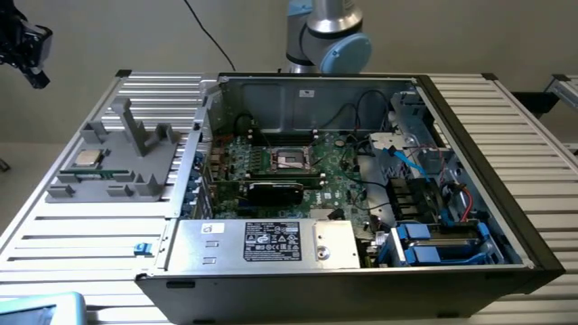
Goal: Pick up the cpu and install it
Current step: 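Reach for the cpu, then pick up the cpu and move it towards the insertion slot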
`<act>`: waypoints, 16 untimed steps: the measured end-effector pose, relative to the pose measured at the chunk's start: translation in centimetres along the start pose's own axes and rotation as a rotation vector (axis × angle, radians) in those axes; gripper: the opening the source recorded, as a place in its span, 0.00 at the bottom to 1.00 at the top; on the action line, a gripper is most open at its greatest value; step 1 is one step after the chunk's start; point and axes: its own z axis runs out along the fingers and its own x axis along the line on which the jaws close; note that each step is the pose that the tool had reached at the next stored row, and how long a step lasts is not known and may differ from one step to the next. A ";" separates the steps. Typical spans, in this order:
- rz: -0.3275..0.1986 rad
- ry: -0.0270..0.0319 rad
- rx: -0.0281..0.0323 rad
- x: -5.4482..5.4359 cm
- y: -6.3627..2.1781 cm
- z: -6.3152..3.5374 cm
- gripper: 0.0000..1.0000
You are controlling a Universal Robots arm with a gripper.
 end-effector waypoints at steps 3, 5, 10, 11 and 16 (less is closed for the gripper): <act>0.000 0.0020 0.0001 0.2 0.72 0.10 0.12; -0.001 0.0051 0.0004 0.3 1.06 0.15 0.12; -0.002 0.0071 0.0004 0.3 1.21 0.22 0.12; -0.002 0.0071 0.0004 0.3 1.22 0.22 0.12; -0.002 0.0071 0.0004 0.3 1.22 0.22 0.12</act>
